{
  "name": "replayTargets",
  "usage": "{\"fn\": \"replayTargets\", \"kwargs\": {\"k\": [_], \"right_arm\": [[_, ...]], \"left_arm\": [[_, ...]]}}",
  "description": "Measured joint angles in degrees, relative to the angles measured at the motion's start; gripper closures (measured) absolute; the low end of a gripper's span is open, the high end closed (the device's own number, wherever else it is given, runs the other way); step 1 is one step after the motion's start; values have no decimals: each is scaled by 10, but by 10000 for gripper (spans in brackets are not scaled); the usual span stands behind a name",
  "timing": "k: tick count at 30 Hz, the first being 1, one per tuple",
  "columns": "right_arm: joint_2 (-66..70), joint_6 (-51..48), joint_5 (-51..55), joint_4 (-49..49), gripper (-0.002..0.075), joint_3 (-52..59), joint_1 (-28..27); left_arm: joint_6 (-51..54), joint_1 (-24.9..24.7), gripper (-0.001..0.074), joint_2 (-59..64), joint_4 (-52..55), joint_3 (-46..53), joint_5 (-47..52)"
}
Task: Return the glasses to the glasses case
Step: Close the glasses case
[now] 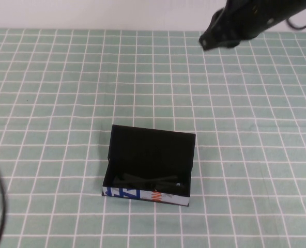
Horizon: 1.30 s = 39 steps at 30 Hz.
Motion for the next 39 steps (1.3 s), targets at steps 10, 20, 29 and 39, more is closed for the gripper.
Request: {"fn": "replayTargets", "kwargs": {"k": [10, 20, 29, 39], "right_arm": [[96, -8, -53, 1, 737, 7, 0], [170, -28, -64, 50, 737, 7, 0], [213, -82, -66, 124, 737, 5, 0], [241, -137, -56, 169, 737, -3, 0]], "left_arm": [[97, 0, 737, 190, -165, 13, 53], [460, -37, 737, 343, -482, 44, 117], [522, -187, 737, 417, -538, 82, 19], [618, -266, 737, 519, -632, 98, -158]]}}
